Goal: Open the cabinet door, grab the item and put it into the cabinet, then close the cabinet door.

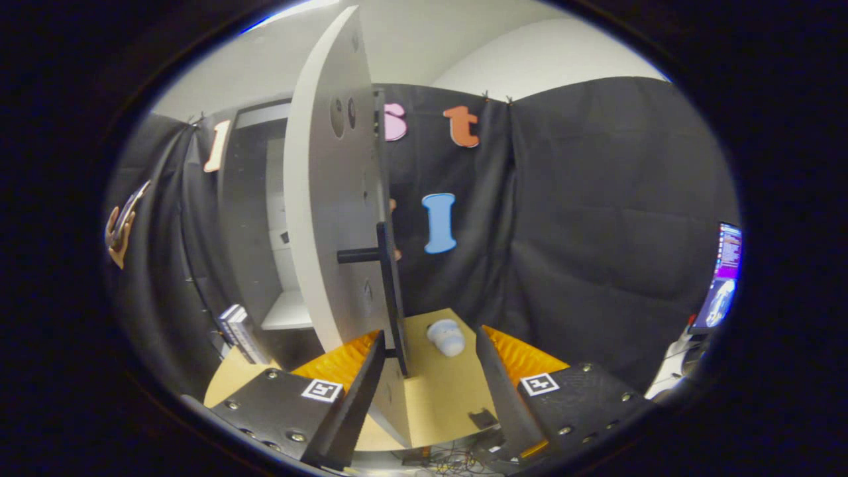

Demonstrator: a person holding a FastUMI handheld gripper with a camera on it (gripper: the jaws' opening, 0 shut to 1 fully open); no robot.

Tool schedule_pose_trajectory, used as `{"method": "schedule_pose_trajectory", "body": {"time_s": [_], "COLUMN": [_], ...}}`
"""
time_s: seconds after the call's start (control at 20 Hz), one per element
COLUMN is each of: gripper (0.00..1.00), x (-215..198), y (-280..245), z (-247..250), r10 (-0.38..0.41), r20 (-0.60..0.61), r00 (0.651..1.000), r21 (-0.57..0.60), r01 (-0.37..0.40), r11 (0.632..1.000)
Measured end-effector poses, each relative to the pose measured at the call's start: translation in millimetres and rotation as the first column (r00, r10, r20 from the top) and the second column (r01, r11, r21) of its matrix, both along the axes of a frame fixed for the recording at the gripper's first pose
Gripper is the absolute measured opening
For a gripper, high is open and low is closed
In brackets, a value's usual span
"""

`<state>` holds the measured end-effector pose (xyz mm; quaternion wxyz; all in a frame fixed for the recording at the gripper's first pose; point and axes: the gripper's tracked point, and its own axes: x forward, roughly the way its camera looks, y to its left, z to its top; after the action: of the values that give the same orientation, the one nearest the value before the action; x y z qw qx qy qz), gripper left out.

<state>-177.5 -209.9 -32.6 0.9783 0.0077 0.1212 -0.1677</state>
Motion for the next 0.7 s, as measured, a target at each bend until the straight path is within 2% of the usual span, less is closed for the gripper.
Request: {"method": "schedule_pose_trajectory", "body": {"time_s": [0.15, 0.3, 0.55, 0.7], "gripper": [0.83, 0.83, 0.84, 0.87], "x": [16, 38, 80, 99], "y": [35, 72, 103, 125], "z": [-10, -21, -30, -32], "r10": [0.119, 0.237, 0.360, 0.413], "r20": [-0.013, -0.010, 0.002, -0.006], "r00": [0.993, 0.972, 0.933, 0.911], "r21": [0.053, 0.114, 0.172, 0.146], "r01": [-0.118, -0.234, -0.355, -0.408], "r11": [0.992, 0.966, 0.919, 0.901]}}
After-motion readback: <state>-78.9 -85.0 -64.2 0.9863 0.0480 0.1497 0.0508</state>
